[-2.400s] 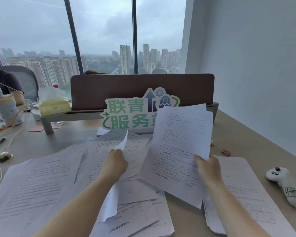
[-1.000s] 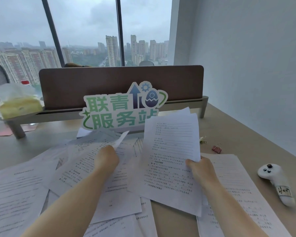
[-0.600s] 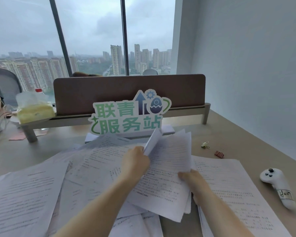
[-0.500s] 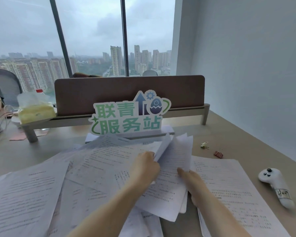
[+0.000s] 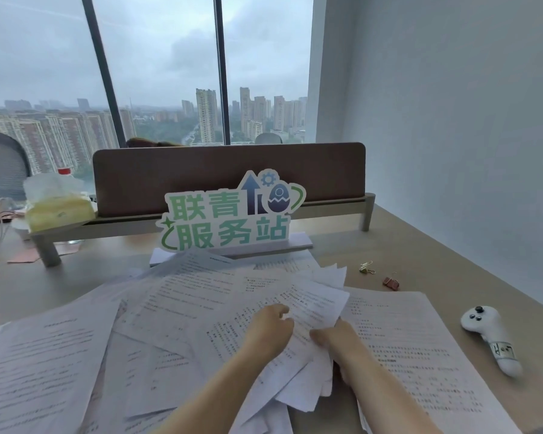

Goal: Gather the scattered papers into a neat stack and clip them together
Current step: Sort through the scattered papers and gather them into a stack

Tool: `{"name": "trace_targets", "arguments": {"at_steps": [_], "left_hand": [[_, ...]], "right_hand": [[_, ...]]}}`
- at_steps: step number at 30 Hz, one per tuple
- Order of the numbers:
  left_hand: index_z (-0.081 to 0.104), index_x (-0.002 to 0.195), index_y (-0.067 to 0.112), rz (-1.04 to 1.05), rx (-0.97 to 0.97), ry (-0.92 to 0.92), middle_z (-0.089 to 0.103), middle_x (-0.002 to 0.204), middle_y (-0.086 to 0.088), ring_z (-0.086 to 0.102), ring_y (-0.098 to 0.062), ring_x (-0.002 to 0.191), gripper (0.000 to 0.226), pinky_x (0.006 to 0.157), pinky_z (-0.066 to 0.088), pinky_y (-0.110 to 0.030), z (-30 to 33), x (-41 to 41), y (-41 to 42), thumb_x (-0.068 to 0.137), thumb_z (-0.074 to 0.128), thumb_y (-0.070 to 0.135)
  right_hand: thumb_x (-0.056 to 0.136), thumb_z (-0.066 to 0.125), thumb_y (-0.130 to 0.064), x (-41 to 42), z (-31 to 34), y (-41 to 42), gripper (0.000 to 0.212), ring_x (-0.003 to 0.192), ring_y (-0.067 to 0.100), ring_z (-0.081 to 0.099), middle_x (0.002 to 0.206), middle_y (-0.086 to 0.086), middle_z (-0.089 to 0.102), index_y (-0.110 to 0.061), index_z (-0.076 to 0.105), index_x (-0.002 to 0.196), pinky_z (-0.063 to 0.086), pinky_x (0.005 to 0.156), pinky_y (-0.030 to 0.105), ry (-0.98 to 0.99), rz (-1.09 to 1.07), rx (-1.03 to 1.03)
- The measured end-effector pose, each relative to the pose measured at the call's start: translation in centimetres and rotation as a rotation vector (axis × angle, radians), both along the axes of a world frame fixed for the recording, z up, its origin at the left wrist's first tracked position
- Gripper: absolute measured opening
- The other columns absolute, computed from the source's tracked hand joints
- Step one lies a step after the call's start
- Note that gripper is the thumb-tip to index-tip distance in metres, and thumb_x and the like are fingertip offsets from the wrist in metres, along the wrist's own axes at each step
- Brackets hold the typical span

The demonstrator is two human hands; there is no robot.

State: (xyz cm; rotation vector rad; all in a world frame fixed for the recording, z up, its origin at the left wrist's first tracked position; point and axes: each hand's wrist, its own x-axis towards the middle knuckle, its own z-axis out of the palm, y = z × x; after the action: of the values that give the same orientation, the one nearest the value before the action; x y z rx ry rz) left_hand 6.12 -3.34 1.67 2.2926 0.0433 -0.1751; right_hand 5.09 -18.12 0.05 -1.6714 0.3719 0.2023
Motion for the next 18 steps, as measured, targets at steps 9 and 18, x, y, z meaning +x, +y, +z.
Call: {"name": "trace_targets", "arguments": {"at_steps": [9, 18], "left_hand": [[0.038, 0.141, 0.006, 0.454, -0.253, -0.084, 0.052, 0.136, -0.018, 0.054, -0.037, 0.119, 0.073, 0.098, 0.048, -0.050, 2.1, 4.7, 8.7, 0.087, 0.063, 0.048], [0.070, 0.109, 0.007, 0.129, -0.786, -0.224, 0.075, 0.102, -0.016, 0.072, -0.034, 0.092, 0.026, 0.083, 0.058, -0.049, 7.5, 2.0, 8.0, 0.091, 0.064, 0.024]], "right_hand": [[0.091, 0.062, -0.001, -1.4, 2.6, -2.0, 0.020, 0.086, 0.015, 0.074, 0.097, 0.000, 0.078, -0.016, 0.073, 0.099, 0.055, 0.069, 0.023, -0.264, 0.020, 0.138], [0.096, 0.059, -0.012, -1.6, 7.9, -1.8, 0.017, 0.090, 0.021, 0.075, 0.097, 0.003, 0.079, -0.011, 0.074, 0.105, 0.059, 0.068, 0.023, -0.516, 0.116, 0.167]]}}
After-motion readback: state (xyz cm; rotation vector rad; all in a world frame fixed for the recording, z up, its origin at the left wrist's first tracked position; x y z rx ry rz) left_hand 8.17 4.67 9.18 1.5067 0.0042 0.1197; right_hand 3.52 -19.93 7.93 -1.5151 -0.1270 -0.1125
